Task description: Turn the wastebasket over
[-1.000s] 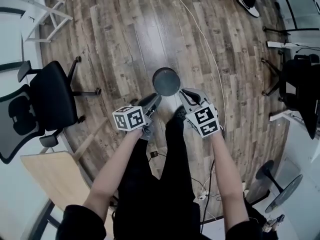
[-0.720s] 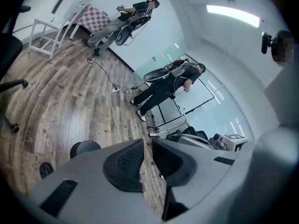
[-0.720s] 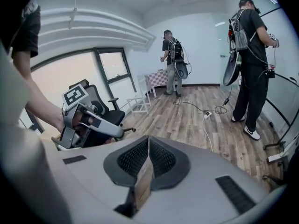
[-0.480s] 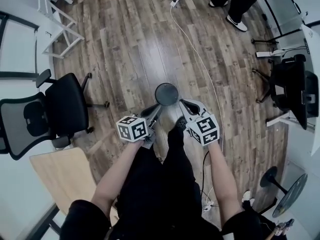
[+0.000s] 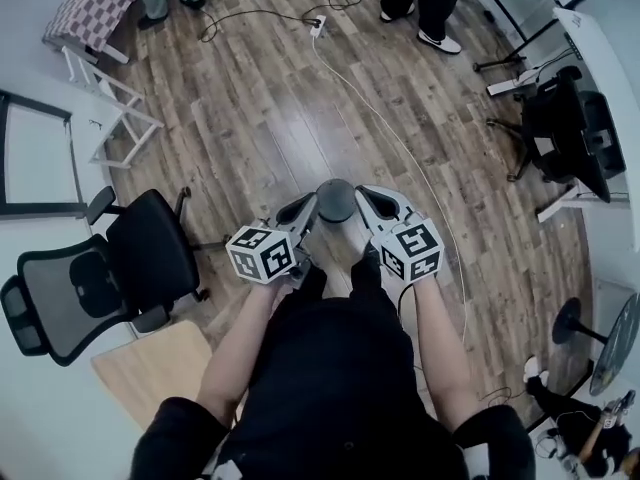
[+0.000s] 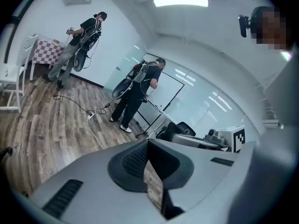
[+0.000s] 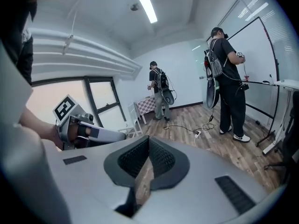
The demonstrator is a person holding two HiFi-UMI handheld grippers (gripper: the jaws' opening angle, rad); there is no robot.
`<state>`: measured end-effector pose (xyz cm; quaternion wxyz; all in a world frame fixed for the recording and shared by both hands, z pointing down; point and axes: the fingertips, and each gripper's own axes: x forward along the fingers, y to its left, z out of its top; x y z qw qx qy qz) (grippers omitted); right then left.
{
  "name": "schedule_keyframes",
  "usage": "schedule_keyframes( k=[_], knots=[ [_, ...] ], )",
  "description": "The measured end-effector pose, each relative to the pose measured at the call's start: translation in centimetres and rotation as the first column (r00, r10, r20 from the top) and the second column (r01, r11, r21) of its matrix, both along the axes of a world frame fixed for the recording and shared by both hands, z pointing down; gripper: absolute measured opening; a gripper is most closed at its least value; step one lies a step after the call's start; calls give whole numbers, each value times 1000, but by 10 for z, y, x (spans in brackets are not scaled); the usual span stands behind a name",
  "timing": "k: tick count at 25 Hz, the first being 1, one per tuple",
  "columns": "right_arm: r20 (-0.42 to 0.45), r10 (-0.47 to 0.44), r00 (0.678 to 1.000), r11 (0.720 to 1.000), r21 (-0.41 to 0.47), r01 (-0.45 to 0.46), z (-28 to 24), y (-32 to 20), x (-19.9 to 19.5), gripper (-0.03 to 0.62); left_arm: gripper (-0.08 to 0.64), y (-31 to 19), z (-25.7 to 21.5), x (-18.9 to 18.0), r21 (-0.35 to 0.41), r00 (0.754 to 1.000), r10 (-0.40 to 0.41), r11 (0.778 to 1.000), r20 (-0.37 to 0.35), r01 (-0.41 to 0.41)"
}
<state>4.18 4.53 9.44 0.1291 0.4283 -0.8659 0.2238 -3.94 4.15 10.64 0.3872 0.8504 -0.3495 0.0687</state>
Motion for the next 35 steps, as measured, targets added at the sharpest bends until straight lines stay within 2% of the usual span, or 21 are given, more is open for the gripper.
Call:
schedule_keyframes(
  k=[5,9,15,19,23,35],
  knots=[
    [11,32,999,998,50,-32,-31,-1,-9,32,17,-13,-41,1,94,998,55,994,7,-55],
    [36,79,996,993,86,-82,-54,-2,-16,32,17,-14,-67,-10,191,993,104,975,62,-114],
    [29,105,994,987,121,-107,-76,2,-23,32,17,-20,-90,-31,280,986,126,948,107,-151],
    [19,111,994,987,118,-113,-78,13,-21,32,17,-15,-93,-41,288,983,118,945,139,-154],
    [-19,125,992,984,132,-121,-82,14,-19,32,17,-12,-96,-49,281,986,111,949,125,-143],
    [-14,129,991,983,134,-126,-87,19,-17,32,17,-11,-101,-55,294,992,80,950,101,-107]
  ],
)
